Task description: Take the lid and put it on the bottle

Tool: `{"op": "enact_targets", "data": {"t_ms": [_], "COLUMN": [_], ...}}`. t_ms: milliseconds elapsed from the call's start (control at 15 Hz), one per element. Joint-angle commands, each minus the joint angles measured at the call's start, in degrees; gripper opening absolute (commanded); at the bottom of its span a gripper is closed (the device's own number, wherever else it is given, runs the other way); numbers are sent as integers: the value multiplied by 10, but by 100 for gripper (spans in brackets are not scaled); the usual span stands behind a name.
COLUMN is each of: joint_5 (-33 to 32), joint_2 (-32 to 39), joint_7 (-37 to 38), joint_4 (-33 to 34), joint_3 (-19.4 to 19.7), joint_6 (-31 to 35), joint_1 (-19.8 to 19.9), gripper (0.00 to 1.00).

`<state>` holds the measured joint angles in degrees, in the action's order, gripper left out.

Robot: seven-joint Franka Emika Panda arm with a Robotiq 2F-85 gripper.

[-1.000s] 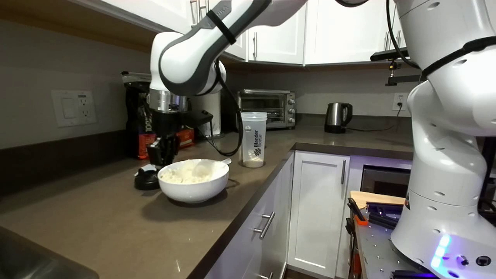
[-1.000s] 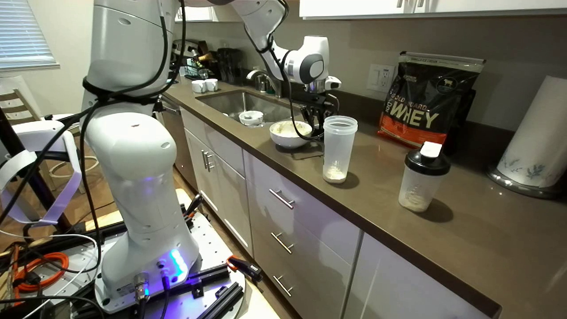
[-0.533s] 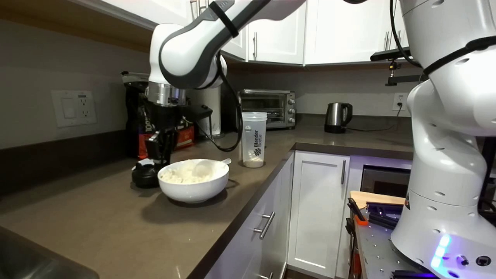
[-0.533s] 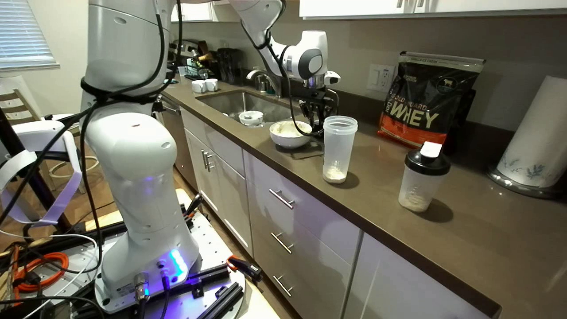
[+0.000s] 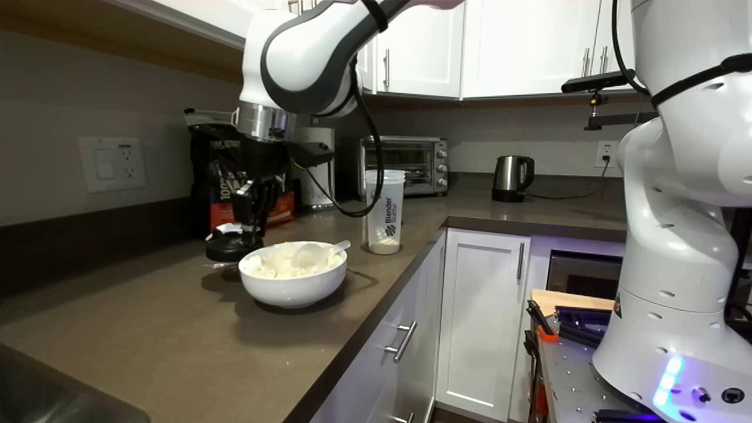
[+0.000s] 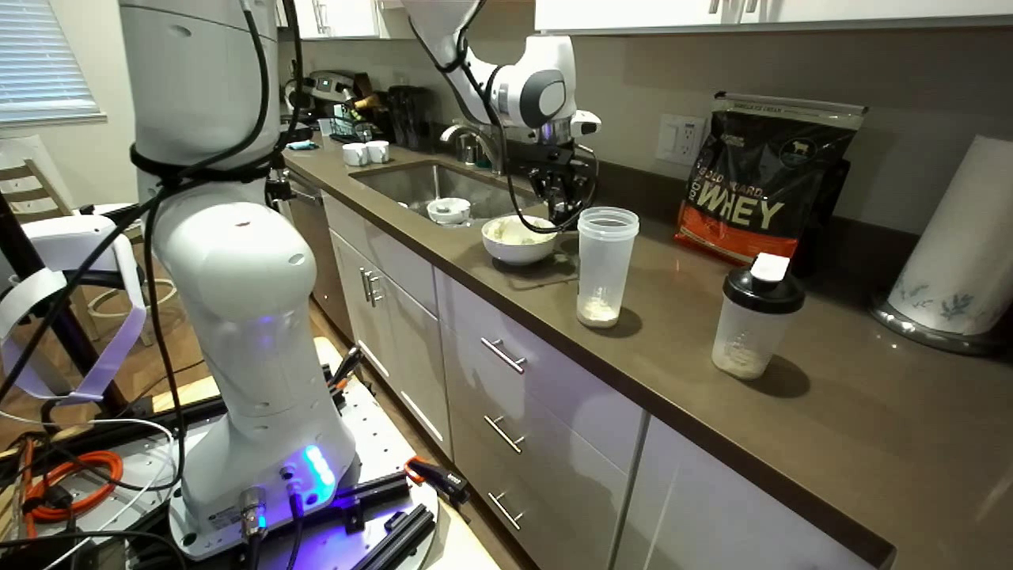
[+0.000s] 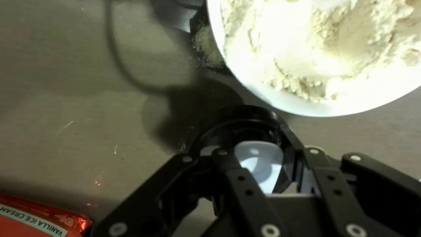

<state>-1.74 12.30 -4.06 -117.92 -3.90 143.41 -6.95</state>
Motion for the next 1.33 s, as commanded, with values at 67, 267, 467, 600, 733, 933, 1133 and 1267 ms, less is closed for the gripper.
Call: {"op": "enact_targets", "data": {"t_ms": [67, 267, 467, 600, 733, 933, 1133, 1267], "joint_5": [-12, -12, -3, -6, -13, -19, -26, -39], "joint_2": [-78, -111, -141, -165, -187, -219, -247, -265], "joint_7": [17, 15, 6, 5, 10, 12, 15, 19], "joint_4": [-74, -100, -117, -126, -134, -141, -142, -142], "joint_3": [-3, -5, -8, -9, -10, -11, -11, -12], "joint_6": [41, 52, 40, 31, 23, 13, -4, -23], "joint_1": [3, 4, 4, 4, 5, 7, 11, 16], "gripper": [13, 13, 13, 13, 13, 13, 13, 13]}}
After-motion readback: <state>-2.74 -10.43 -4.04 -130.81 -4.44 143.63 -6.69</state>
